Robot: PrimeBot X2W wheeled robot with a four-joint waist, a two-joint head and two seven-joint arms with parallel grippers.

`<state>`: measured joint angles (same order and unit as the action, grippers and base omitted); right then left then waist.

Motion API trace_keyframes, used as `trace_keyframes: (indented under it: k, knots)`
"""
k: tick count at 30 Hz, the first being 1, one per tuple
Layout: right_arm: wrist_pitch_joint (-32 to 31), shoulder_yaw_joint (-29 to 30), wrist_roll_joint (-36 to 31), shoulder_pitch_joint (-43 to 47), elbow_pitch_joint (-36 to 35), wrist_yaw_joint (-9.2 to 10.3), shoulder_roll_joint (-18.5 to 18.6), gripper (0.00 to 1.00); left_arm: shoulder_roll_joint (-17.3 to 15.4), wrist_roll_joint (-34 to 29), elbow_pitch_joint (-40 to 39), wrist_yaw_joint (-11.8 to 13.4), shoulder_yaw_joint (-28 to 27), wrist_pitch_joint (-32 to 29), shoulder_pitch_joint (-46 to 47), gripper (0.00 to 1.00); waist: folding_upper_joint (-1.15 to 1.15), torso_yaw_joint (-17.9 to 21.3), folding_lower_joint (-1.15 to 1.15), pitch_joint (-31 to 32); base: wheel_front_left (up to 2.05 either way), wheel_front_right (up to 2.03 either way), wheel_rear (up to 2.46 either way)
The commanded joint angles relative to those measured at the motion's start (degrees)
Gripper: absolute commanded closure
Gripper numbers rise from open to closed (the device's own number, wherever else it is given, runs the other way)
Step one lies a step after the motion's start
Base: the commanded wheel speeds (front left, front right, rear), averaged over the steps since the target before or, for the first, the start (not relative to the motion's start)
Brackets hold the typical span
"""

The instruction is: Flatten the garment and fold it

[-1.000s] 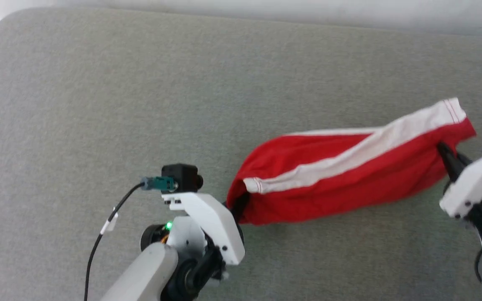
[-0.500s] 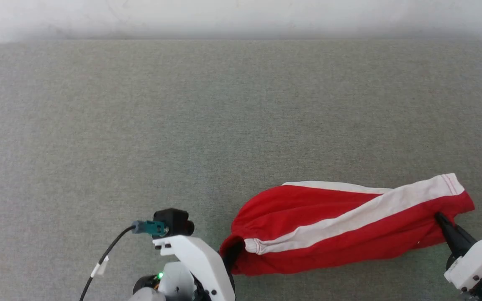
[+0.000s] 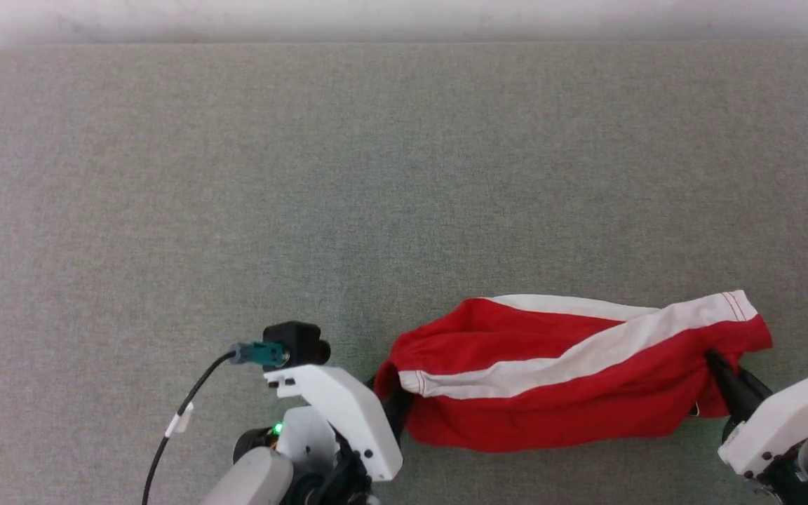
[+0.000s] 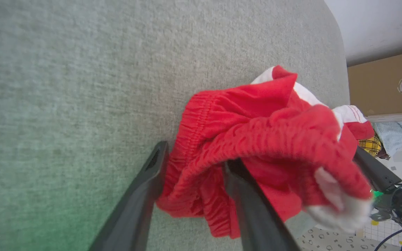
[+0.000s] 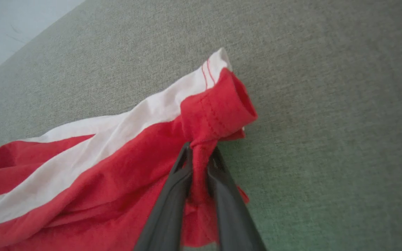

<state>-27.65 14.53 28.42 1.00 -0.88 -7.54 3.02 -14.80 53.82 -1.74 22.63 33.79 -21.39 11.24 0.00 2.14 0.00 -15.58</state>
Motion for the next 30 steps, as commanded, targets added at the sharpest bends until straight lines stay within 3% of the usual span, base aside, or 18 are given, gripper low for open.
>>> trace_keyframes:
  k: [1, 2, 9, 16, 24, 30]
  knots:
    - [0.31, -0.27, -0.68, -0.86, 0.18, 0.05, -0.13, 0.38, 0.09, -0.41, 0.97, -0.28, -0.24, 0.46, 0.74, 0.0, 0.0, -0.04, 0.0, -0.21, 0.0, 0.0, 0.0]
    - [0.37, -0.5, -0.97, -0.93, 0.31, 0.05, -0.13, 0.0, 0.32, -0.43, 1.39, -0.42, -0.36, 0.87, 0.93, 0.0, 0.0, 0.01, 0.0, -0.2, 0.0, 0.0, 0.0]
    - [-0.48, -0.57, -1.29, 1.65, -2.01, 0.05, -0.13, 0.0, 0.45, 0.19, 0.45, -0.51, -3.24, 5.48, -1.73, 0.0, 0.0, 0.41, 0.0, 0.95, 0.0, 0.0, 0.0]
    - [0.02, 2.95, 0.17, 5.19, -5.07, 0.05, -0.14, 0.0, -0.79, -0.74, -6.11, 0.75, -9.81, 15.69, -8.19, 0.0, 0.0, 0.35, 0.0, 2.21, 0.0, 0.0, 0.0]
    - [0.67, 2.66, 0.78, 5.6, -4.67, 0.05, -0.14, 0.0, -2.13, -7.5, -12.0, 1.42, -15.44, 30.28, -11.48, 0.0, 0.0, -1.31, 0.0, 2.32, 0.0, 0.0, 0.0]
    - [1.4, 1.86, 1.15, 4.31, -2.48, 0.05, -0.14, 0.0, -1.5, -10.06, -12.56, 1.2, -15.51, 33.73, -11.74, 0.0, 0.0, -2.64, 0.0, 1.93, 0.0, 0.0, 0.0]
